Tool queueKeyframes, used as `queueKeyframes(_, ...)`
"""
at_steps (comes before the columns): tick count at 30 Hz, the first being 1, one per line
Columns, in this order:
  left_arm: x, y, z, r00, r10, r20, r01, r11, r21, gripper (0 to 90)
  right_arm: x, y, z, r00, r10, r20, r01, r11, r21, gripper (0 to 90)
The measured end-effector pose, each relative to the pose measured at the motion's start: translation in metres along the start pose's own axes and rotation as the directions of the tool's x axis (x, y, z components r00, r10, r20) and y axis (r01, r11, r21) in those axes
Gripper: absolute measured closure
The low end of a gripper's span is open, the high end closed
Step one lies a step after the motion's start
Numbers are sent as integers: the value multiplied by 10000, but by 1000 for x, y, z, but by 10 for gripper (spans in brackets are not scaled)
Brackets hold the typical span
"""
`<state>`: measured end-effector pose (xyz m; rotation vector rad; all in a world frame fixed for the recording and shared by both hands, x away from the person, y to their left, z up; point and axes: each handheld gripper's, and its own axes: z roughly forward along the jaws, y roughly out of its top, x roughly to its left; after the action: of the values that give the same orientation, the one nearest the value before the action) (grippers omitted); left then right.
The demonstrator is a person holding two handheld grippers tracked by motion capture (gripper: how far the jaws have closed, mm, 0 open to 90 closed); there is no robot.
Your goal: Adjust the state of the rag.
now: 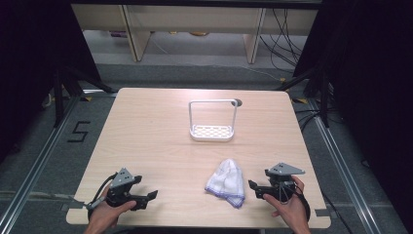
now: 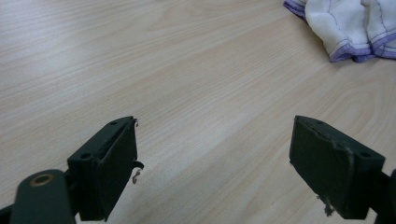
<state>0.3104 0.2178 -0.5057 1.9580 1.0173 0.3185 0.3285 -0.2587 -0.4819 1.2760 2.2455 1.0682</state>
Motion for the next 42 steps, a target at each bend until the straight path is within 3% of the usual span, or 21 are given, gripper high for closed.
queueKeyframes(7, 1, 0, 0, 9998, -96, -177, 96, 10000, -20, 147, 3, 2, -2, 9999, 23, -114, -25, 9997, -223, 241)
queueKeyframes(8, 1, 0, 0, 9998, -87, -181, 87, 10000, -7, 148, 4, 3, -3, 9999, -110, 57, 111, 9998, -185, 241)
queueKeyframes(9, 1, 0, 0, 9998, -89, -201, 89, 10000, 18, 148, 5, 4, -2, 9999, -116, -114, 113, 9996, -240, 241)
queueKeyframes(13, 2, -1, 0, 9995, -71, -302, 73, 10000, 46, 148, 11, 7, -3, 9997, -218, -142, 213, 9991, -380, 246)
queueKeyframes(14, 3, -1, -2, 9993, 104, -349, -96, 9997, 231, 148, 15, 9, -4, 9992, -319, -241, 309, 9986, -428, 250)
queueKeyframes(19, 2, -1, -1, 9991, -133, -404, 131, 9999, -31, 149, 25, 14, -4, 9986, -321, -418, 303, 9987, -414, 249)
queueKeyframes(20, 2, -2, -2, 9990, -110, -424, 110, 9999, 0, 149, 28, 17, -2, 9956, -782, -511, 754, 9957, -548, 253)
queueKeyframes(25, 1, -2, -3, 9986, -112, -511, 116, 9999, 89, 149, 39, 22, 1, 9925, -904, -822, 860, 9948, -547, 272)
queueKeyframes(26, 3, -2, -5, 9984, 154, -537, -135, 9993, 356, 149, 44, 24, 5, 9878, -1283, -882, 1240, 9909, -532, 281)
queueKeyframes(28, 3, -2, -5, 9982, 165, -571, -146, 9994, 322, 150, 48, 24, 7, 9870, -1296, -955, 1261, 9911, -427, 292)
queueKeyframes(29, 2, -2, -3, 9981, -113, -604, 116, 9999, 33, 150, 53, 25, 10, 9828, -1481, -1102, 1453, 9888, -334, 302)
queueKeyframes(31, 2, -2, -3, 9980, -126, -612, 128, 9999, 32, 151, 55, 25, 12, 9803, -1654, -1080, 1619, 9860, -405, 310)
queueKeyframes(34, 1, -2, -3, 9980, -91, -631, 96, 9999, 78, 152, 64, 29, 15, 9713, -1876, -1460, 1860, 9822, -246, 356)
queueKeyframes(40, 1, -2, -2, 9977, -167, -652, 168, 9999, 17, 153, 75, 34, 22, 9593, -2456, -1393, 2423, 9694, -403, 403)
queueKeyframes(42, 1, -2, -2, 9980, -151, -612, 154, 9999, 46, 154, 82, 34, 27, 9601, -2472, -1309, 2486, 9686, -59, 407)
